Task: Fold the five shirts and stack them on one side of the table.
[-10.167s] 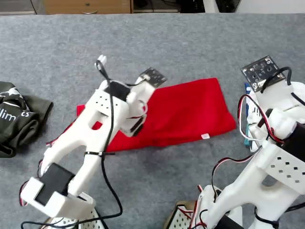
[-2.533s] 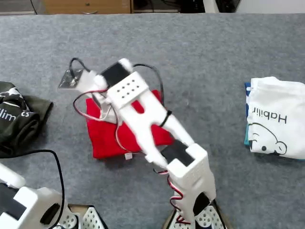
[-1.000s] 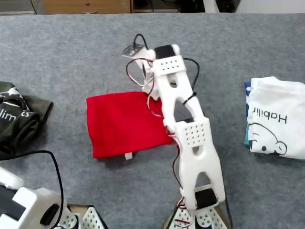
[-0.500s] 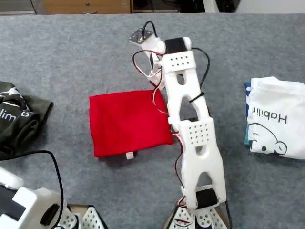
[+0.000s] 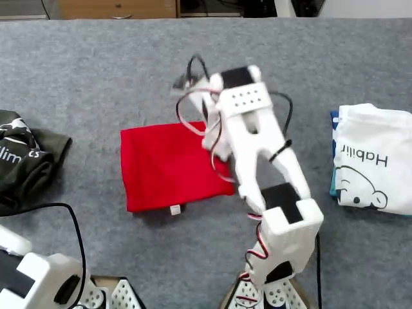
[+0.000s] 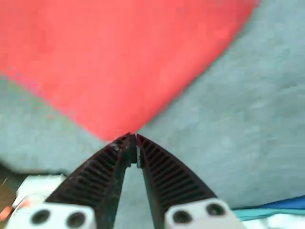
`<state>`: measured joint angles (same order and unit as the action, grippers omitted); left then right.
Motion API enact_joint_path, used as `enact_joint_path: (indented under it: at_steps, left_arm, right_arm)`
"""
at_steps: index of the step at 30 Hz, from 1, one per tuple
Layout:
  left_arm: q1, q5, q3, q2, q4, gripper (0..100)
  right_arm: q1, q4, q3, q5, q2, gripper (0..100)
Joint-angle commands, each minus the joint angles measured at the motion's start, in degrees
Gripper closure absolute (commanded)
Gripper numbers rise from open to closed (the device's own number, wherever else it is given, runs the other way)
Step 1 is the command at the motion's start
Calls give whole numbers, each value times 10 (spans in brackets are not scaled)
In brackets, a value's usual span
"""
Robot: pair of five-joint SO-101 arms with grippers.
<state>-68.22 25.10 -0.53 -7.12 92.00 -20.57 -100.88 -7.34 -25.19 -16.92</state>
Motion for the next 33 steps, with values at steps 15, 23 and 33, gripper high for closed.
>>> enact_joint_path:
  at_steps: [15, 23, 33]
  left_arm:
    - [19, 2, -18, -18, -4, 869]
    - [22, 2, -18, -18, -4, 869]
    - [23, 2, -18, -18, -4, 869]
  right_arm:
    - [-15, 121, 186, 36, 46, 996]
    - [-17, 0, 0, 104, 74, 993]
    - [-43, -12, -24, 393, 44, 713]
